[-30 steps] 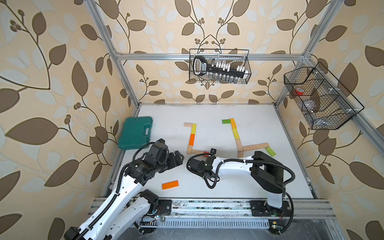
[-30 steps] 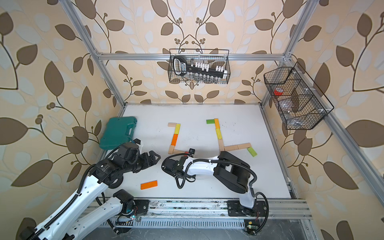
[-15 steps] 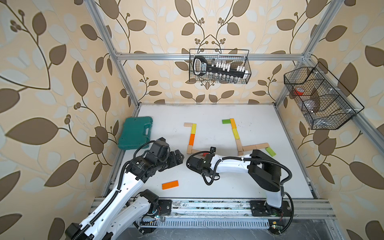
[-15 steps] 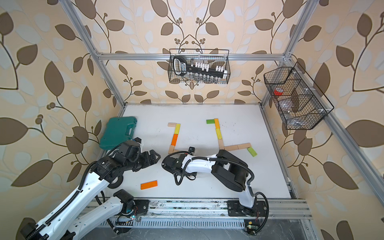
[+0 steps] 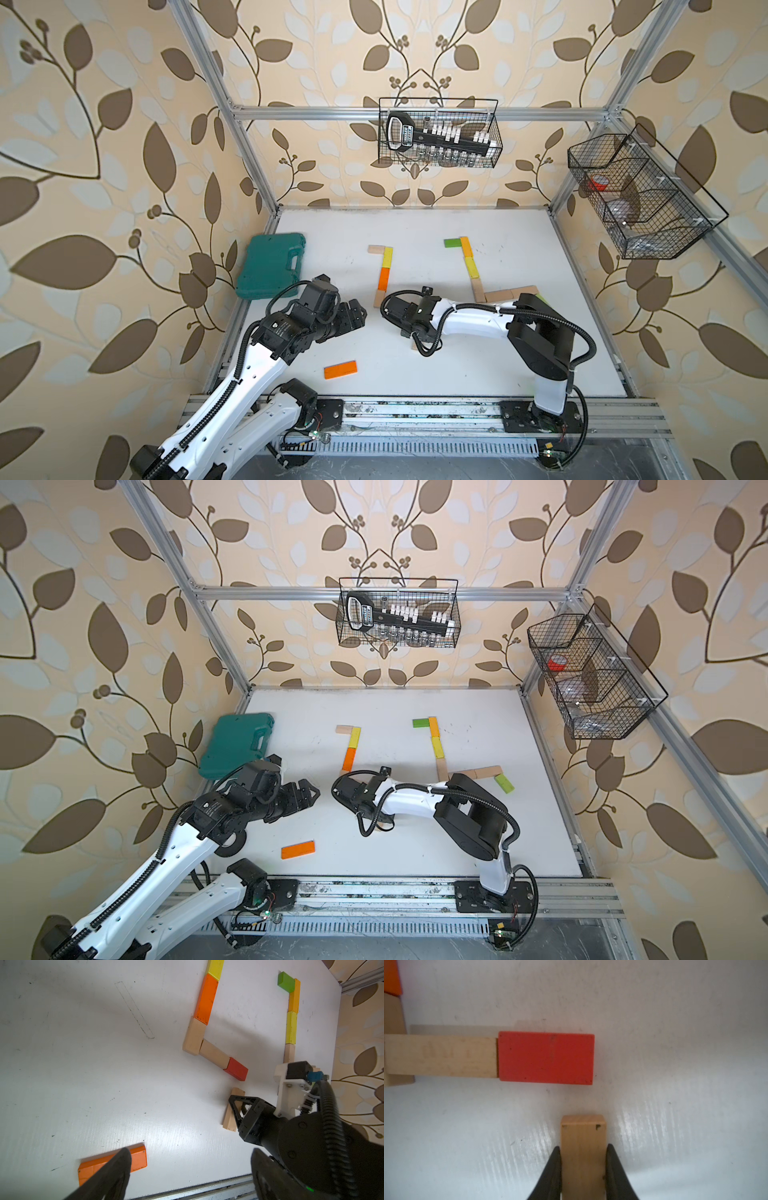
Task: Assemble a giraffe with building blocks
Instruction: Assemble the building block at the center of the board.
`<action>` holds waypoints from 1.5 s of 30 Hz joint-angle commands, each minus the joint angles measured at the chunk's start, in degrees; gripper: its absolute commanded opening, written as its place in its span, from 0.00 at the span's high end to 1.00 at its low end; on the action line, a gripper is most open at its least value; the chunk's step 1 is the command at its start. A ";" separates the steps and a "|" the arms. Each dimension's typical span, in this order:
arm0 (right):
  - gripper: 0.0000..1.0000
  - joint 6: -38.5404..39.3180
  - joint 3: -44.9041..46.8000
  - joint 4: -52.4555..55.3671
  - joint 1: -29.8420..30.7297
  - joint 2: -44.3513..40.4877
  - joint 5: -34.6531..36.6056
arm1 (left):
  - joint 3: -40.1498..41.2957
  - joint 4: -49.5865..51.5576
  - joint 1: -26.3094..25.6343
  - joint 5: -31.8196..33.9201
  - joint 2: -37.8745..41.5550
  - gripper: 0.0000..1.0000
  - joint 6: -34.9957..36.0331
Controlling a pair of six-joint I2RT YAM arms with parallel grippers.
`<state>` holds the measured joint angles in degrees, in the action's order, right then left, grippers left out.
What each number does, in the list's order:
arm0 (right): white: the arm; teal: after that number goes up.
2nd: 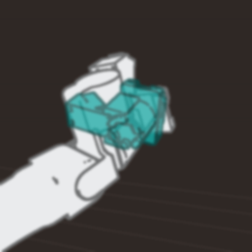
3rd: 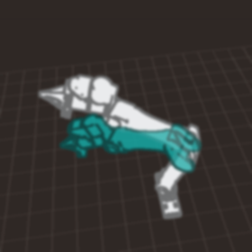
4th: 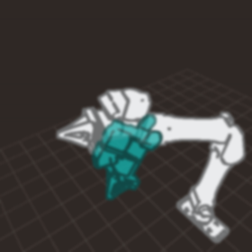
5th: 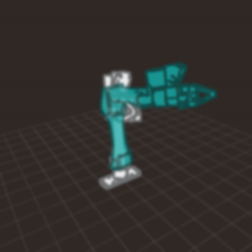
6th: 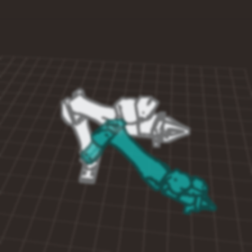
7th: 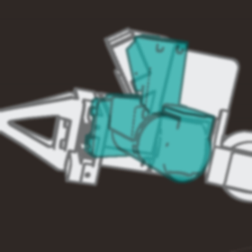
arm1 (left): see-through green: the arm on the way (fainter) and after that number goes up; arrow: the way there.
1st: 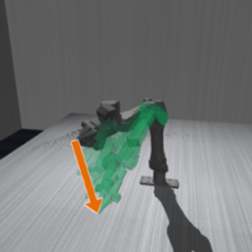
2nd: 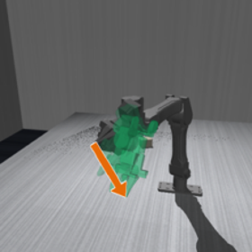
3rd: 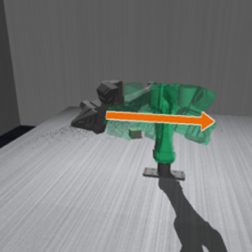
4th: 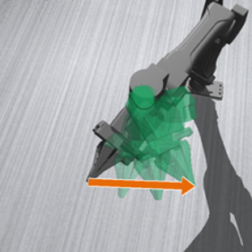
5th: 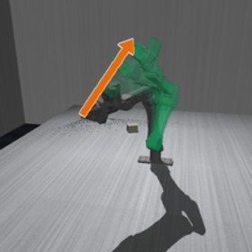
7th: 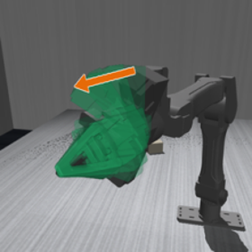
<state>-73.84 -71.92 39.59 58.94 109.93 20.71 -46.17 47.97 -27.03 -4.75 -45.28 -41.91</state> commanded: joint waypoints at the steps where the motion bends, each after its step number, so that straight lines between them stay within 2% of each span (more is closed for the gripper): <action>1: 0.82 1.87 0.48 1.34 -0.85 -2.13 -0.93 | -2.82 0.16 -0.21 2.10 0.81 0.10 0.82; 15: 0.79 6.06 -0.76 1.72 -1.92 2.09 -2.59 | -3.81 -0.07 -0.17 3.44 1.38 0.09 1.04; 45: 0.71 9.51 -4.32 2.17 -3.76 7.20 -2.27 | -3.79 0.47 -0.15 4.60 2.44 0.08 1.39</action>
<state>-64.45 -75.99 40.84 55.48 113.82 18.87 -48.03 48.25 -27.03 -2.13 -43.64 -41.45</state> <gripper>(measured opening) 0.290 0.915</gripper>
